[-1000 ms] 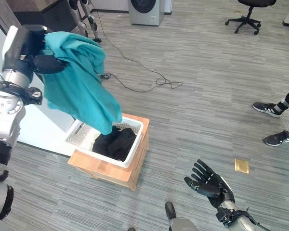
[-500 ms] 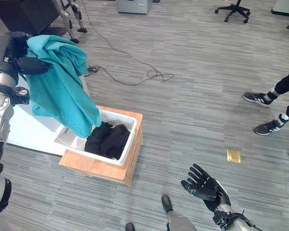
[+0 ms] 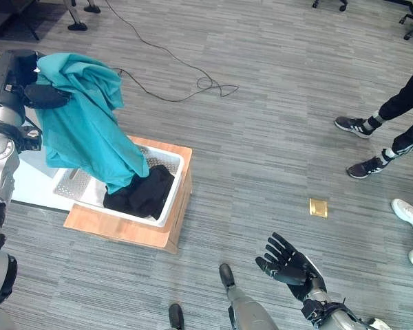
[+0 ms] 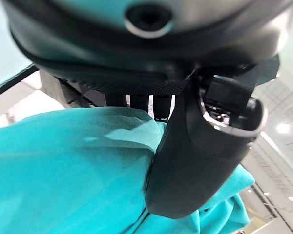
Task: Pick up bed clothes into laundry basket.
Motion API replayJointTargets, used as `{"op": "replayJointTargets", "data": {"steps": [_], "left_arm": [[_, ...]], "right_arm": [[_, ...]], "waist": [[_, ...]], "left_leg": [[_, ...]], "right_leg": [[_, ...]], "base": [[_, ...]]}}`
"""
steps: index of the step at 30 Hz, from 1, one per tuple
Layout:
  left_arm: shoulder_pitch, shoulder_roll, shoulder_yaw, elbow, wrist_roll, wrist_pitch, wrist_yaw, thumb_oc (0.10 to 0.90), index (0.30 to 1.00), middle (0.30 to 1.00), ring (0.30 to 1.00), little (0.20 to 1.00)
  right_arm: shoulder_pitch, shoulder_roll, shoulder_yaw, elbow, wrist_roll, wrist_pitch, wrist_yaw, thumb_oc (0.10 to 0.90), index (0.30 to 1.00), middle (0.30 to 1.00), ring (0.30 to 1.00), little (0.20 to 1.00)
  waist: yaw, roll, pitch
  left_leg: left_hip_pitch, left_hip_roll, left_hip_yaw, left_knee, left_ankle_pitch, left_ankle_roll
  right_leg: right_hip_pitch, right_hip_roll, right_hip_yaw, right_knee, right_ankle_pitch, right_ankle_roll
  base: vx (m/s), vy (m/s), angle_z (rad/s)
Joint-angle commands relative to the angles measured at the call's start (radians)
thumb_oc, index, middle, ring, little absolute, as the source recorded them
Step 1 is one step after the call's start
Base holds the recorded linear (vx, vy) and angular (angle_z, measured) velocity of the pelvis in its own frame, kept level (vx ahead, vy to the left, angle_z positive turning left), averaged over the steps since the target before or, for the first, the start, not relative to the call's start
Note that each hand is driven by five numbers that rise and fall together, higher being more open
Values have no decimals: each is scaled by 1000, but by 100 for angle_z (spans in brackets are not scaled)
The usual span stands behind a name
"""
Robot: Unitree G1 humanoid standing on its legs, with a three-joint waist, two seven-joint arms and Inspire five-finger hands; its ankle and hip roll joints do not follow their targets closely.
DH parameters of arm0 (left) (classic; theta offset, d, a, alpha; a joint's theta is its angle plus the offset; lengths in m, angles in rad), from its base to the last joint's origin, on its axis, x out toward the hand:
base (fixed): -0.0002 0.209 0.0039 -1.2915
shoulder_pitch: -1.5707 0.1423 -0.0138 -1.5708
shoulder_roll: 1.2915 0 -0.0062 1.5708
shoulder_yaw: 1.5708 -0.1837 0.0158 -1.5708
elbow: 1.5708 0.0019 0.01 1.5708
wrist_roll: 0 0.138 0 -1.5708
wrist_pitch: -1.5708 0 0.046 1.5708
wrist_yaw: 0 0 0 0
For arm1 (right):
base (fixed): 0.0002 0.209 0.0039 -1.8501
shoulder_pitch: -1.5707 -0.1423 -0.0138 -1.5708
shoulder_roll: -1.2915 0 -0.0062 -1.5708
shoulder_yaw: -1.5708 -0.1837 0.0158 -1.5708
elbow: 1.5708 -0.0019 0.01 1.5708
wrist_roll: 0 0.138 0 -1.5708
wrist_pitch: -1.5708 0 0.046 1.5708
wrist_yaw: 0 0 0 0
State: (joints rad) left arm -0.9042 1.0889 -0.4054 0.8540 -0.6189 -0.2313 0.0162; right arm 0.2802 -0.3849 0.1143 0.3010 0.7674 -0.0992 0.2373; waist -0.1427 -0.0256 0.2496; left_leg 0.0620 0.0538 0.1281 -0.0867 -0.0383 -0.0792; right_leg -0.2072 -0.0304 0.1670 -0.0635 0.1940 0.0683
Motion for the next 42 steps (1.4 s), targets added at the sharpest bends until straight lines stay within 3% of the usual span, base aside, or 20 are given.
{"op": "replayJointTargets", "data": {"steps": [1,6,8,9,11,12,14,16,19,21,27,31,32,33,37,42], "left_arm": [[-110,35,110,-15,34,-77,62,400,300,300,300,300],[-44,14,89,-72,183,-68,71,400,300,300,300,300],[-3,-8,55,-83,353,-36,82,400,300,300,300,300],[-4,-9,54,-84,355,-35,83,400,300,300,300,300],[7,-18,14,-102,487,-15,78,400,300,300,300,300],[35,-25,-32,-126,624,7,49,400,300,300,300,300],[53,-39,-28,-146,656,11,61,400,300,300,300,300],[101,-74,-99,-197,873,32,53,400,300,300,300,300],[134,-99,-109,-201,930,39,42,400,300,300,300,300],[157,-184,-124,-167,995,54,49,400,300,300,300,300],[112,-327,-115,-67,976,66,105,400,300,300,300,300],[92,-336,-108,-74,967,61,123,400,300,300,300,300],[86,-335,-98,-85,956,54,137,573,559,559,559,559],[88,-332,-96,-88,954,54,138,800,900,900,900,900],[105,-301,-60,-196,879,24,133,800,900,900,900,900],[197,-183,17,-424,745,-40,67,800,900,900,900,900]], "right_arm": [[-20,-46,-29,-79,18,-73,39,800,900,900,900,900],[-29,-52,-16,-86,10,-77,44,800,900,900,900,900],[-39,-60,-13,-89,6,-82,42,800,900,900,900,900],[-38,-59,-13,-89,6,-83,42,800,900,900,900,900],[-38,-59,-14,-94,4,-86,41,800,900,900,900,900],[-35,-57,-12,-98,-1,-87,41,800,900,900,900,900],[-35,-55,-12,-102,-1,-88,44,800,900,900,900,900],[-34,-54,-9,-114,-3,-95,44,800,900,900,900,900],[-37,-56,-9,-117,1,-94,43,800,900,900,900,900],[-56,-60,8,-112,4,-95,41,800,900,900,900,900],[-78,-71,39,-137,11,-98,34,800,900,900,900,900],[-80,-73,39,-141,16,-100,29,800,900,900,900,900],[-81,-71,42,-134,20,-99,29,800,900,900,900,900],[-81,-71,43,-131,17,-100,26,800,900,900,900,900],[-78,-71,41,-127,19,-98,26,800,900,900,900,900],[-52,-73,20,-131,8,-91,39,800,900,900,900,900]], "waist": [[15,12,3],[18,3,36],[18,-3,54],[18,-3,54],[19,-7,64],[20,-10,72],[21,-12,75],[24,-17,84],[24,-19,88],[22,-23,95],[10,-25,102],[6,-24,101],[5,-21,100],[4,-19,99],[5,-1,93],[17,27,72]], "left_leg": [[-64,-28,-16,4,31,37],[-90,-28,-25,5,41,36],[-110,-27,-27,6,50,36],[-110,-27,-27,6,50,36],[-117,-27,-26,7,53,36],[-121,-26,-25,7,53,35],[-123,-26,-26,8,53,35],[-126,-25,-27,6,53,35],[-127,-25,-26,6,51,36],[-131,-25,-23,6,48,37],[-139,-24,-20,1,49,38],[-141,-23,-17,-1,48,37],[-141,-23,-17,-1,48,37],[-141,-23,-17,-1,47,37],[-134,-25,-16,-1,42,36],[-119,-30,-16,-1,34,34]], "right_leg": [[85,-56,-43,55,-170,110],[62,-55,-46,55,-164,107],[47,-54,-51,52,-155,105],[46,-54,-51,52,-155,105],[41,-54,-49,50,-151,106],[39,-53,-49,49,-150,106],[37,-53,-50,48,-150,105],[37,-51,-51,47,-153,104],[35,-51,-52,48,-155,104],[29,-50,-48,50,-156,103],[12,-45,-43,52,-154,99],[9,-44,-40,51,-152,99],[9,-44,-39,51,-153,98],[9,-44,-38,51,-153,98],[11,-46,-38,53,-156,98],[27,-53,-40,47,-159,99]], "base": [[-66,4,0],[-64,-4,1],[-75,-19,1],[-29,-4,5],[-33,0,4],[0,0,0],[0,0,0],[0,0,0],[-10,1,4],[0,0,0],[0,0,0],[0,0,0],[0,0,0],[0,0,0],[0,0,0],[24,1,-1]]}}
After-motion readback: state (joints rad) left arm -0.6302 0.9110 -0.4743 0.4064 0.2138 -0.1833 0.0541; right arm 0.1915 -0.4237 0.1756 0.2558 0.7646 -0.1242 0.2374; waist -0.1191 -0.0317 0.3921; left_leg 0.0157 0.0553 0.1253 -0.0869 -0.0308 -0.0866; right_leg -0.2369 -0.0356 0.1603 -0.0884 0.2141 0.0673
